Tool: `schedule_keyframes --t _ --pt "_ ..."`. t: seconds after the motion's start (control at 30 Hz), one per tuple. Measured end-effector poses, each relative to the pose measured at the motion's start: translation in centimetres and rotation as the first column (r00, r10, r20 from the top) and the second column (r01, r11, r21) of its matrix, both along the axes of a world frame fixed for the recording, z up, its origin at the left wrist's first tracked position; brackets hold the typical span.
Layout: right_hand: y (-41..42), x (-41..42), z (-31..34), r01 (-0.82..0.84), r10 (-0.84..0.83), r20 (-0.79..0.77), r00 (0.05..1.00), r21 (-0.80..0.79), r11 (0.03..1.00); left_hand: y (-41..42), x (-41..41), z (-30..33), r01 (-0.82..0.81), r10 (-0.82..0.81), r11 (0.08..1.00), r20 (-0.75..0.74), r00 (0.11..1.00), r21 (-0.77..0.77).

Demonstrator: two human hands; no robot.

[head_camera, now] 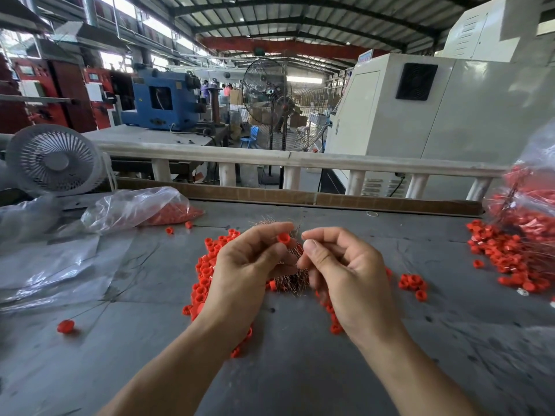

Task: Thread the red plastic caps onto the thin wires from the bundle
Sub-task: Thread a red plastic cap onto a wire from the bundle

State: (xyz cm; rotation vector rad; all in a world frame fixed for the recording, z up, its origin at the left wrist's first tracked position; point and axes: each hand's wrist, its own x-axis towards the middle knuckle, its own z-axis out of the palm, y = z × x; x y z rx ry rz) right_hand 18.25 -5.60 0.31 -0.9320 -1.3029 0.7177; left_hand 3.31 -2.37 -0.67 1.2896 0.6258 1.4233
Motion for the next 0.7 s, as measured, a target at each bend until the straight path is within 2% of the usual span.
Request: schedule_keyframes --t 0.37,0.7 --pt "-0.29 -0.14 0.01 0.113 -0.122 0.169 0.978 0.064 0.992 -0.37 0.05 0.31 0.012 -0.012 1.000 -0.020 1.000 0.011" --pt "-0.80 -0.23 0.53 0.120 -0.127 0.177 0.976 0.050 0.992 -0.47 0.03 0.25 0.010 -0.007 0.999 -0.070 0.998 0.046"
